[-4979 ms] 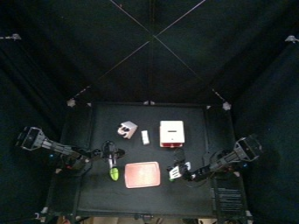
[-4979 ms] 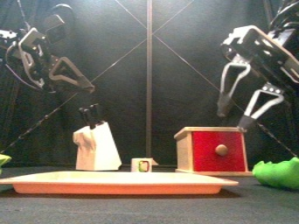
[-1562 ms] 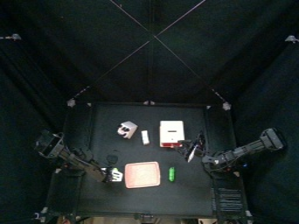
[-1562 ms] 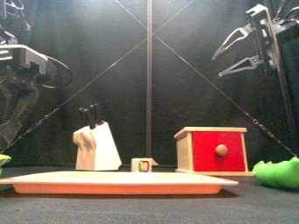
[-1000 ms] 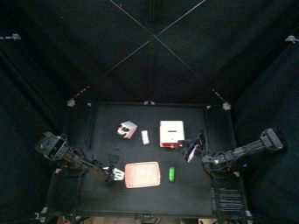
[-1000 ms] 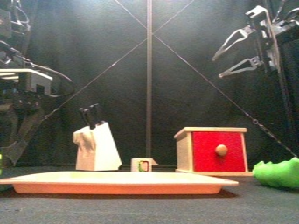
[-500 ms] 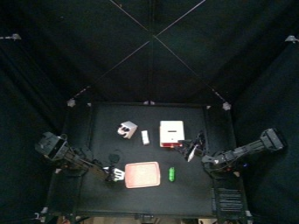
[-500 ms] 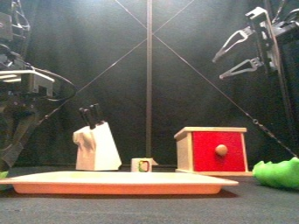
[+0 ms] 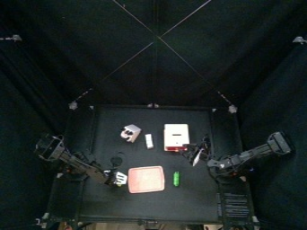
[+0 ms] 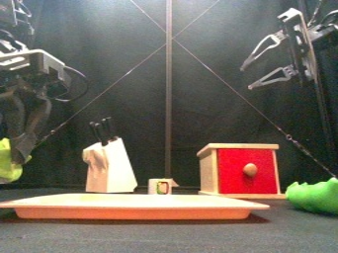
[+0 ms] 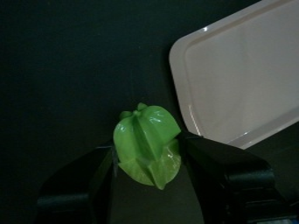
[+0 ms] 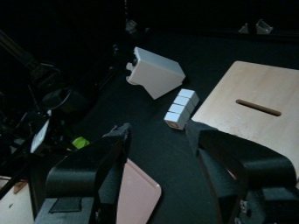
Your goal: Grab starfruit
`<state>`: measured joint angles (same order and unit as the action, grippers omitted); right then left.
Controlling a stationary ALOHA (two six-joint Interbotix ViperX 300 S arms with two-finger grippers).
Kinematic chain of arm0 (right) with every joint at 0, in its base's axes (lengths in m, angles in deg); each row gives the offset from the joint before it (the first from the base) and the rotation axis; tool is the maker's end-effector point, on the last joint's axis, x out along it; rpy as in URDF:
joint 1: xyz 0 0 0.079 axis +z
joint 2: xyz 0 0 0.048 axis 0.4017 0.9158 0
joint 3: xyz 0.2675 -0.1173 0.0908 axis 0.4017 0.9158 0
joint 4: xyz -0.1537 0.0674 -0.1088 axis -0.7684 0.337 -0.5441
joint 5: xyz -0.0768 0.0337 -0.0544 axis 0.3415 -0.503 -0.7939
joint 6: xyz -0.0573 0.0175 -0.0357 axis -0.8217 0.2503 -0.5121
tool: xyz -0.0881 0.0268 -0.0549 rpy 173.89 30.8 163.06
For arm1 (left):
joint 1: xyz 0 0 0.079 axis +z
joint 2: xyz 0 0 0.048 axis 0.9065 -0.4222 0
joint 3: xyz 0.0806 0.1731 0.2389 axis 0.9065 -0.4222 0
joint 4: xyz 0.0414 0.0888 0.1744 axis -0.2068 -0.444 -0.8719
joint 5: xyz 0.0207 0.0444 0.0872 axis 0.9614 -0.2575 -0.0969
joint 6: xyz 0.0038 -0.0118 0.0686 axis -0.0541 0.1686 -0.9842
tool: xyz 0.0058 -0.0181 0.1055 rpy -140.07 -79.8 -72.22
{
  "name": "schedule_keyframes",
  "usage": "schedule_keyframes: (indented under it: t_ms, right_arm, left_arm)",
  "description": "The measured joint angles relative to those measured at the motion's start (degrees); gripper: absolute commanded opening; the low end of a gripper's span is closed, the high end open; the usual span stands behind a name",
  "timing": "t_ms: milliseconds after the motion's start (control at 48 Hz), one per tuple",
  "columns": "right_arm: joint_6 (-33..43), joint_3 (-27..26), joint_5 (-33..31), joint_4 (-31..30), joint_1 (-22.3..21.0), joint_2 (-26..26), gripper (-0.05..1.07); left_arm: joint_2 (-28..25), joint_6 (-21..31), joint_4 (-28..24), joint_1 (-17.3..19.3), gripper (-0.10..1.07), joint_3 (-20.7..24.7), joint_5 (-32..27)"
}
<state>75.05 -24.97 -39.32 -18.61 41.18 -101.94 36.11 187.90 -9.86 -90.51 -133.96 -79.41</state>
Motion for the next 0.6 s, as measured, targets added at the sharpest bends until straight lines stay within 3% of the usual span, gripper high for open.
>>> schedule_keyframes:
  t_ms: [604]
  right_arm:
    - [0.00,0.44,0.09,1.67,0.18,0.09,0.87]
  left_arm:
    - [1.76,0.00,-2.90,0.00,0.76,-0.35,0.09]
